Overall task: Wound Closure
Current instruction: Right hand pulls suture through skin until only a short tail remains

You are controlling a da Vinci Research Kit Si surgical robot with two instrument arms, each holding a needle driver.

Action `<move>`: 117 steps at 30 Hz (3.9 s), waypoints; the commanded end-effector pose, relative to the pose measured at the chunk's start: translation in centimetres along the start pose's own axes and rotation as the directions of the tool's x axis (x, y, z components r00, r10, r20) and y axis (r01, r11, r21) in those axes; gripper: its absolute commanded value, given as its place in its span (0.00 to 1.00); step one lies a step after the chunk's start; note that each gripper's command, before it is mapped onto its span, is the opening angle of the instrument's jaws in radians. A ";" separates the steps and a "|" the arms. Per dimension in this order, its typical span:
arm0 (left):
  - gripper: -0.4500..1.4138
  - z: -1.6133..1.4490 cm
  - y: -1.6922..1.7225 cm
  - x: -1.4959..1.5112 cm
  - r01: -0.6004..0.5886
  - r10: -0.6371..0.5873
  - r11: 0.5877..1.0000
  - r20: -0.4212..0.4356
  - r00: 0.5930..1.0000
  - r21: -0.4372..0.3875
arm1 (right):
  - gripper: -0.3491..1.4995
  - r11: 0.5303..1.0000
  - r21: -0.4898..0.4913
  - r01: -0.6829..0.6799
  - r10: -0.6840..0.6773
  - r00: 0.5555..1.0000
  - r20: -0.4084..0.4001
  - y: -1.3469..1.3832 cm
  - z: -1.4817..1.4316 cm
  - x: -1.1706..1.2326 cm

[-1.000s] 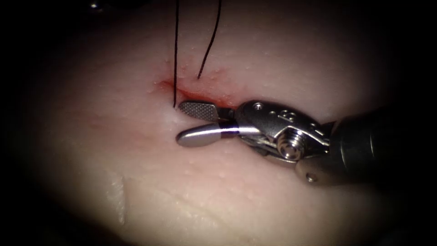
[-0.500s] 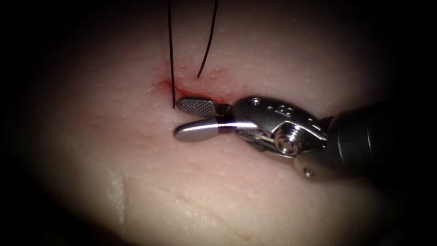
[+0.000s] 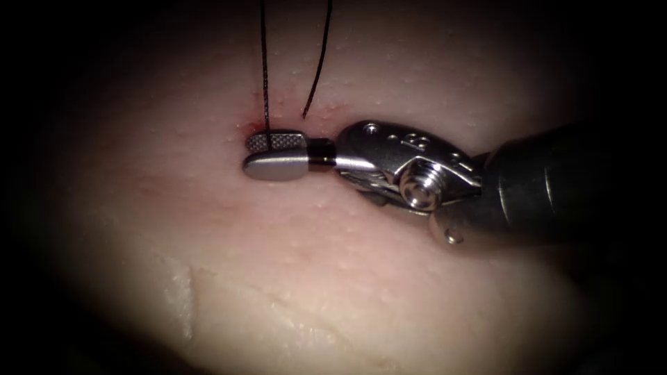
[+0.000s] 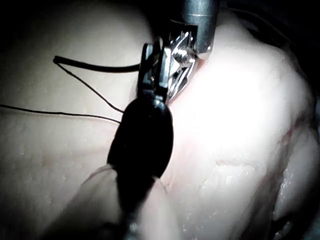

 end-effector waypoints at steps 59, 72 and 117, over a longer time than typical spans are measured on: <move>0.00 -0.69 0.27 -1.17 0.027 -0.043 0.981 0.082 0.996 0.192 | 0.67 0.886 -0.072 0.457 -0.436 0.877 0.204 -0.61 -0.05 0.19; 0.00 -0.64 0.34 -1.20 0.032 -0.048 0.981 0.077 0.996 0.190 | 0.00 0.825 -0.089 0.558 -0.515 0.808 0.287 -0.43 0.06 -0.08; 0.00 -0.38 0.43 -1.54 0.055 -0.075 0.981 0.103 0.992 0.186 | 0.87 0.852 -0.023 0.523 -0.506 0.834 0.219 -2.11 0.01 0.27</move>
